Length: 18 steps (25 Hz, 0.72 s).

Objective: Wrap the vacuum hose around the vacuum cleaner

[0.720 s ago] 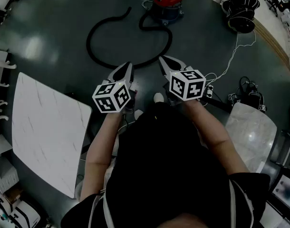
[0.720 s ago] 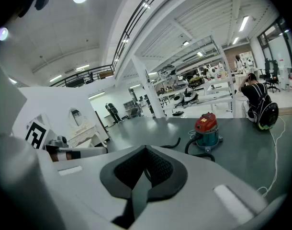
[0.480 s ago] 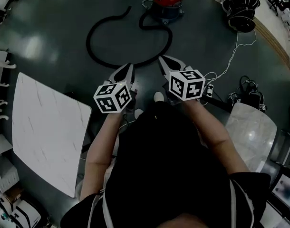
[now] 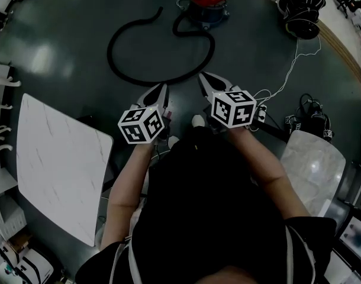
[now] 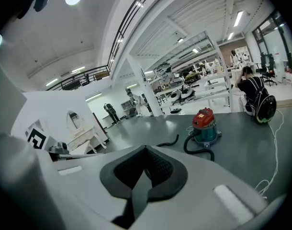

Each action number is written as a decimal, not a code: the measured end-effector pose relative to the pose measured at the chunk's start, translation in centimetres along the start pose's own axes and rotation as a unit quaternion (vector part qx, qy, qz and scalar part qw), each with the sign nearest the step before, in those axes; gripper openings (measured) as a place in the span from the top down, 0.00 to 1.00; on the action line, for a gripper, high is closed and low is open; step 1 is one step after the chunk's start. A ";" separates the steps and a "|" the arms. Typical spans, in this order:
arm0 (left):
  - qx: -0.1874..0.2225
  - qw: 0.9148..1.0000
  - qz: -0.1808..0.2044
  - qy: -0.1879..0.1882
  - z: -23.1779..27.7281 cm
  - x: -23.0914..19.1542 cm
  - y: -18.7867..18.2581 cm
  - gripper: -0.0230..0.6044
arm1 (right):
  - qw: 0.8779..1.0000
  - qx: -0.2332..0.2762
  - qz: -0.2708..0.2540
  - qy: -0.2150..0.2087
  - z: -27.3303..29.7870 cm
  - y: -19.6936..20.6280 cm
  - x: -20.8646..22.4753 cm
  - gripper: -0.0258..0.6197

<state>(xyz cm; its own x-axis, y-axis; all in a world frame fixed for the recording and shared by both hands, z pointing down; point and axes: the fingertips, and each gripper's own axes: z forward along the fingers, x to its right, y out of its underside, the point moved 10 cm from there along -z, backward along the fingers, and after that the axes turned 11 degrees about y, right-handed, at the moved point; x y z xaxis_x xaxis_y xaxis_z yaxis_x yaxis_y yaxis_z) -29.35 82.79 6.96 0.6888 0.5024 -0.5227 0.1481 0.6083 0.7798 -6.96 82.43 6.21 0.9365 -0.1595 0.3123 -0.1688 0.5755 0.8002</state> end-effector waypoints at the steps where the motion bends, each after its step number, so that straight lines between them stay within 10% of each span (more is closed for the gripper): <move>1: -0.002 1.000 0.000 0.001 0.4 0.0 0.1 0.95 | 1.000 -0.001 0.002 0.001 0.1 0.1 0.4 0.97; 18: -0.088 0.996 0.022 0.011 12.8 2.3 0.3 0.95 | 0.997 -0.020 0.060 0.039 1.8 -0.4 12.7 0.97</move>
<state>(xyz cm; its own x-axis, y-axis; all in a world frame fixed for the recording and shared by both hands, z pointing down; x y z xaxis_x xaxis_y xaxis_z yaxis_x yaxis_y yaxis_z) -18.68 76.31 10.42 0.6766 0.5425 -0.4980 -0.0095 0.6826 0.7307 4.49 78.76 10.81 0.9317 -0.0245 0.3625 -0.2707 0.6185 0.7377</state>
